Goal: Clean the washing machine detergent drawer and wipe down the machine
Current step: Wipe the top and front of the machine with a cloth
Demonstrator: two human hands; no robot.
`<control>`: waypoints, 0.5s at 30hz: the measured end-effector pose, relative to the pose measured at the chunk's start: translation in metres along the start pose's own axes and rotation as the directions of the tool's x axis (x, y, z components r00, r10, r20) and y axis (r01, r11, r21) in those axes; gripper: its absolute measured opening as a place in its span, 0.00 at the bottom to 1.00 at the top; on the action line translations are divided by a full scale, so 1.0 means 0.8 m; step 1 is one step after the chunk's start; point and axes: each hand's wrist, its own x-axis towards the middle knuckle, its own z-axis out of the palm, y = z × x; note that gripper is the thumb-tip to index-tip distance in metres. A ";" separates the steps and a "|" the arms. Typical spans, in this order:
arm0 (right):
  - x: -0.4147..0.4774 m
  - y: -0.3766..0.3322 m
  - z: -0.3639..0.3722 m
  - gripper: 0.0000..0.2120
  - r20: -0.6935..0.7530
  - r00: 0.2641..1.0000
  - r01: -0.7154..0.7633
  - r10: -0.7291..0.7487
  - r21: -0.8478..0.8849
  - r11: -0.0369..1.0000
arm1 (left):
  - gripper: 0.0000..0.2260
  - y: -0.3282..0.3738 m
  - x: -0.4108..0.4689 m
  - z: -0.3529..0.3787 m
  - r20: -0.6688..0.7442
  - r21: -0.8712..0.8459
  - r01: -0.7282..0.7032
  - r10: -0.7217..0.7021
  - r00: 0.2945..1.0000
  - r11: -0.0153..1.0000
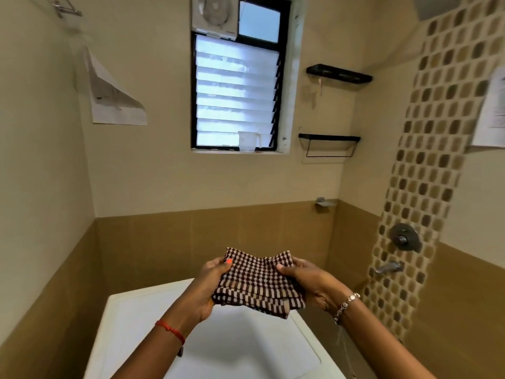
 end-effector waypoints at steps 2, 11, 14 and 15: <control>-0.004 0.000 -0.017 0.17 -0.132 0.988 0.074 -0.078 -0.035 0.997 | 0.15 -0.006 0.016 0.027 -0.015 0.036 -0.024 0.024 1.000 0.999; -0.027 -0.033 -0.119 0.06 -0.483 0.814 0.277 -0.323 -0.165 0.947 | 0.15 -0.015 0.067 0.168 0.046 0.016 -0.106 0.105 0.993 0.994; -0.027 -0.061 -0.173 0.08 -0.462 0.834 0.285 -0.301 -0.105 0.953 | 0.15 -0.013 0.097 0.223 0.079 0.011 -0.125 0.124 0.989 0.992; -0.023 -0.071 -0.193 0.08 -0.461 0.841 0.274 -0.281 -0.085 0.958 | 0.14 -0.011 0.107 0.242 0.091 0.005 -0.132 0.131 0.987 0.991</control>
